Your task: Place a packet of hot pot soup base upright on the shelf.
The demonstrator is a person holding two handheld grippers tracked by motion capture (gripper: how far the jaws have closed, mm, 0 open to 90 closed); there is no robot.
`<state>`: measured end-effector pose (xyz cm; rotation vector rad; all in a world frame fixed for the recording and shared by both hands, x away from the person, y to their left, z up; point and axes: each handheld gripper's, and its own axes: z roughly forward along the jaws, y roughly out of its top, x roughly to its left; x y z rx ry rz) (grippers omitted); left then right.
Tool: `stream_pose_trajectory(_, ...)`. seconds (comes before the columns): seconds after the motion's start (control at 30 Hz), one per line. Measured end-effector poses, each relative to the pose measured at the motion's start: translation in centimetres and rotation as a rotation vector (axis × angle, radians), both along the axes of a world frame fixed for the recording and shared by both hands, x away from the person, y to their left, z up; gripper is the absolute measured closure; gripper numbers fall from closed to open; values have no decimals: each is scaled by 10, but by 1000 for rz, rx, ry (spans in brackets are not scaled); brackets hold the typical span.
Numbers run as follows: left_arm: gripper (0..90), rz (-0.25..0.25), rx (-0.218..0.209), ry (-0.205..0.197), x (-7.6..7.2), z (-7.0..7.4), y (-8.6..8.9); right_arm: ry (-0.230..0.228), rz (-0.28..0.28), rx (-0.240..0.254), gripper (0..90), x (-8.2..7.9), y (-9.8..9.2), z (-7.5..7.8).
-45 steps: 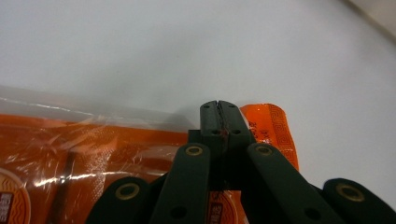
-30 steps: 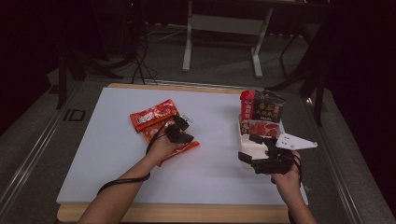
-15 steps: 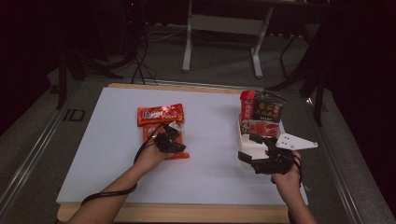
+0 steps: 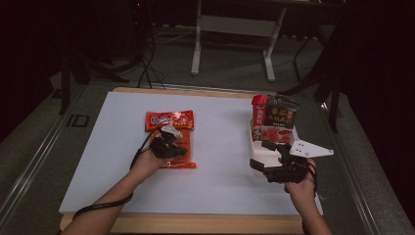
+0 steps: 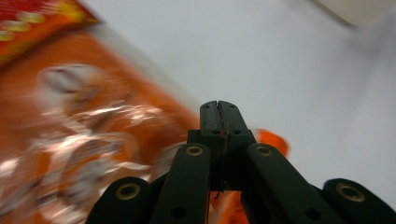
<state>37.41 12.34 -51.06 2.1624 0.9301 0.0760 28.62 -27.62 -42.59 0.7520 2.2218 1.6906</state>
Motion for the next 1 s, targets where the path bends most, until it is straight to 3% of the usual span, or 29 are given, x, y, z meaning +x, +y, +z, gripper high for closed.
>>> stream_pose_trajectory(0.37, 900, 188, 1, -63, 17, 7, 60, 5, 7, -5, 149, 0, 2, -1)
stream_pose_trajectory(0.63, 900, 273, -9, -129, 30, -3, 82, 14, 17, -9, 148, 1, 5, -3)
stream_pose_trajectory(1.0, 900, 342, -3, -94, 55, -21, 94, 27, 30, -10, 149, 3, 7, -6)
